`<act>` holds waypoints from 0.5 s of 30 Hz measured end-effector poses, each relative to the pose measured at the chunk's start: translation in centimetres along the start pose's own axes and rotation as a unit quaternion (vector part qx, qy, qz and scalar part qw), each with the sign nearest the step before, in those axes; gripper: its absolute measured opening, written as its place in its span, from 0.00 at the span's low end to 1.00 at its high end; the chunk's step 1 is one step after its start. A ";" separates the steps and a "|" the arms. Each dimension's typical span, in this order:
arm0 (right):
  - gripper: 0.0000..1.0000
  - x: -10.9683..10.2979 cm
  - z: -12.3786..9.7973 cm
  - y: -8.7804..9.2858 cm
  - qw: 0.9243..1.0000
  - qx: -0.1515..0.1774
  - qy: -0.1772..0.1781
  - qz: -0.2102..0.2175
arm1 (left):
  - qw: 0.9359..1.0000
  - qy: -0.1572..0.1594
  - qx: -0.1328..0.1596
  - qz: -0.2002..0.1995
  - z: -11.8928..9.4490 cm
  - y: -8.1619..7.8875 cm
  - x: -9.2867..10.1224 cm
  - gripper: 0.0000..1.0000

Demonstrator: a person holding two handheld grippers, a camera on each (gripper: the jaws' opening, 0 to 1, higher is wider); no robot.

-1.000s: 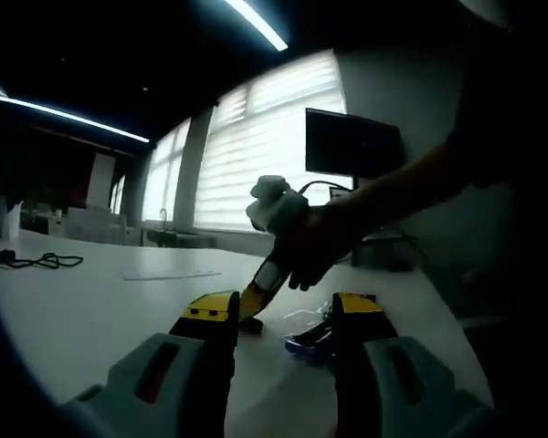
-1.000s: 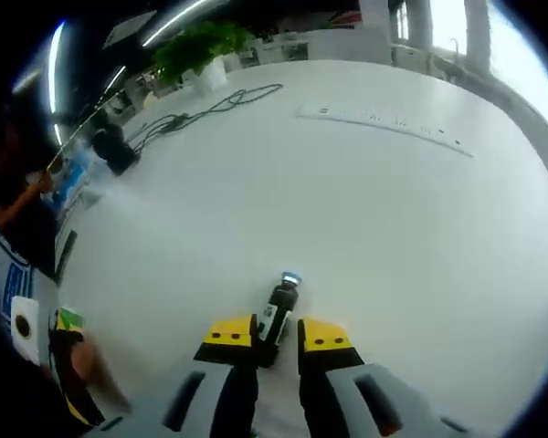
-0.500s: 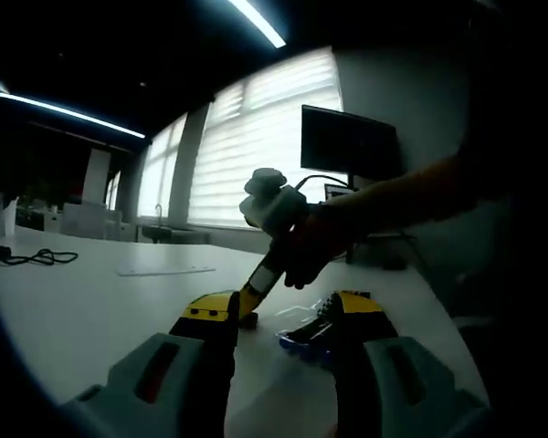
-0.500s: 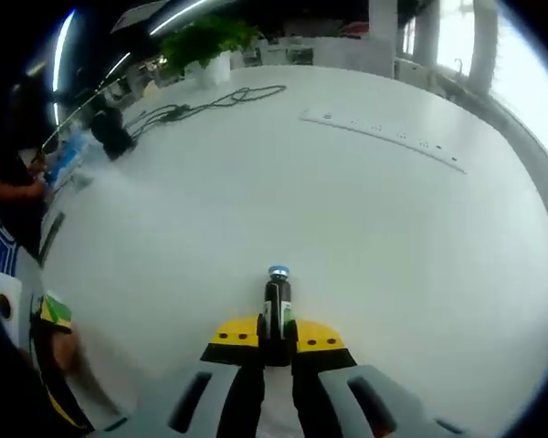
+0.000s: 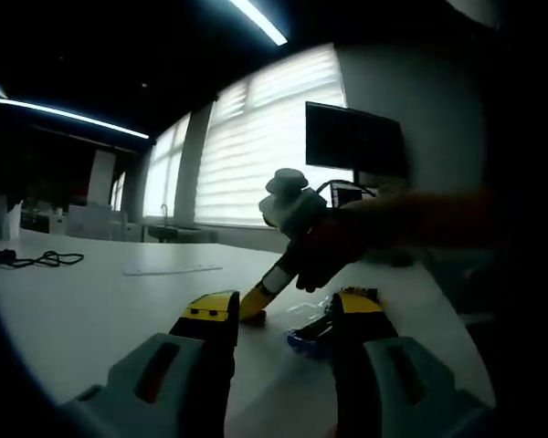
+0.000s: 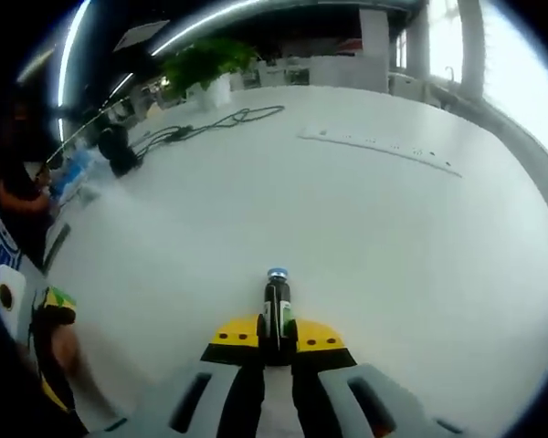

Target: Grip medicine bottles put into box

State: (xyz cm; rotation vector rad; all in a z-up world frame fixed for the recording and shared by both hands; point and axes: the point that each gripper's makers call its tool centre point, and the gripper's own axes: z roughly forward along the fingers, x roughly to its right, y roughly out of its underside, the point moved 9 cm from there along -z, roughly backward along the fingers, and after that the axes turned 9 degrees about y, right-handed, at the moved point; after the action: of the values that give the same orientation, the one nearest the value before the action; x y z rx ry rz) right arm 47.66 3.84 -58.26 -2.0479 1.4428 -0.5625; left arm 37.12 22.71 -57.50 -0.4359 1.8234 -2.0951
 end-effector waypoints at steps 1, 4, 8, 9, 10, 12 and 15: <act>0.07 0.1 0.0 0.0 1.000 0.008 -0.004 0.005 | 1.000 0.000 0.000 -0.001 0.0 0.0 0.0 0.33; 0.07 0.6 0.2 0.3 0.999 0.036 -0.007 0.031 | 1.000 0.000 -0.006 -0.004 0.2 0.2 -0.1 0.33; 0.07 0.8 0.1 0.6 0.997 0.073 0.014 0.016 | 1.000 -0.003 -0.012 -0.004 0.3 0.4 -0.2 0.33; 0.07 0.9 -0.1 0.8 0.997 0.073 0.007 0.026 | 1.000 -0.004 -0.013 -0.004 0.3 0.4 -0.2 0.33; 0.07 0.9 -0.3 0.9 0.996 0.079 0.003 0.036 | 1.000 -0.005 -0.015 -0.005 0.4 0.4 -0.2 0.33; 0.07 1.1 -0.8 1.2 0.995 0.091 -0.001 0.041 | 1.000 -0.007 -0.017 -0.006 0.4 0.5 -0.3 0.33; 0.07 1.5 -1.4 1.2 0.992 0.114 -0.007 0.055 | 1.000 -0.009 -0.023 -0.006 0.6 0.6 -0.4 0.33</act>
State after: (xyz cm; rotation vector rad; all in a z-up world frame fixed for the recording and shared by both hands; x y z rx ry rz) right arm 46.46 1.80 -57.96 -1.7801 1.4040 -0.6350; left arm 37.74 22.27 -58.02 -0.4756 1.8661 -2.0549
